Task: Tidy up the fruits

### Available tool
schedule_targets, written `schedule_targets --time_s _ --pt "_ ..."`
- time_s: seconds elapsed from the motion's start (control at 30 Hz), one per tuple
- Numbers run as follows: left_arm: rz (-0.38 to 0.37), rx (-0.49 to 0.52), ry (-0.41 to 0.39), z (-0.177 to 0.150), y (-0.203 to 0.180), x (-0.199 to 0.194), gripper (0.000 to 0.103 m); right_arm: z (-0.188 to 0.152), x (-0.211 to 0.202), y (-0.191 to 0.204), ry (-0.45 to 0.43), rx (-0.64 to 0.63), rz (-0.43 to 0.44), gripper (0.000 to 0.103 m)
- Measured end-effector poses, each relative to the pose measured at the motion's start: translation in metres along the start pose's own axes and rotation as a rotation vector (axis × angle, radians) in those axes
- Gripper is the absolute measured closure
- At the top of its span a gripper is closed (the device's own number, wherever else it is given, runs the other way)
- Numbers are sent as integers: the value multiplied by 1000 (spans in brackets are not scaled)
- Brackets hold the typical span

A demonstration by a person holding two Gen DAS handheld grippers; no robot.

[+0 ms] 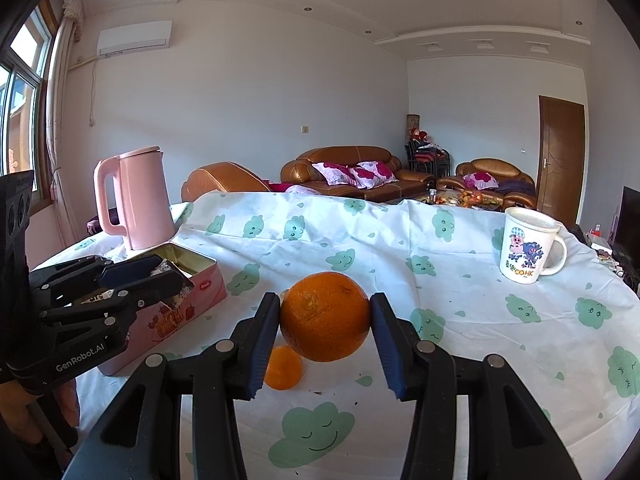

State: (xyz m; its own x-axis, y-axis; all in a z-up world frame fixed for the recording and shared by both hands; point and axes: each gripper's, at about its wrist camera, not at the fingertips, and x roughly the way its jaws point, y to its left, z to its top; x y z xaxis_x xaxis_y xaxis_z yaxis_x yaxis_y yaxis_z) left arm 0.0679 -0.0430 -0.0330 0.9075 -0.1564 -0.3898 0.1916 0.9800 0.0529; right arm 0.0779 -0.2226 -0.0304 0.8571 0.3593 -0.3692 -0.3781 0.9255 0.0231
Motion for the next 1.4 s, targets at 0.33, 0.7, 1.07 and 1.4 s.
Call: schedule_targets --time_s 0.33,0.7,1.07,1.4 --pt "-9 -15 -27 -1 2 -7 70 -1 -3 10 -10 -26 1 55" --pt "10 -58 -30 -3 26 -20 71 19 10 46 -3 -59 90 55" --pt "125 -141 -48 -3 93 -42 71 45 29 102 -2 -118 191 55" --pt "172 -206 -19 -13 134 -46 71 44 48 141 40 -145 259 55"
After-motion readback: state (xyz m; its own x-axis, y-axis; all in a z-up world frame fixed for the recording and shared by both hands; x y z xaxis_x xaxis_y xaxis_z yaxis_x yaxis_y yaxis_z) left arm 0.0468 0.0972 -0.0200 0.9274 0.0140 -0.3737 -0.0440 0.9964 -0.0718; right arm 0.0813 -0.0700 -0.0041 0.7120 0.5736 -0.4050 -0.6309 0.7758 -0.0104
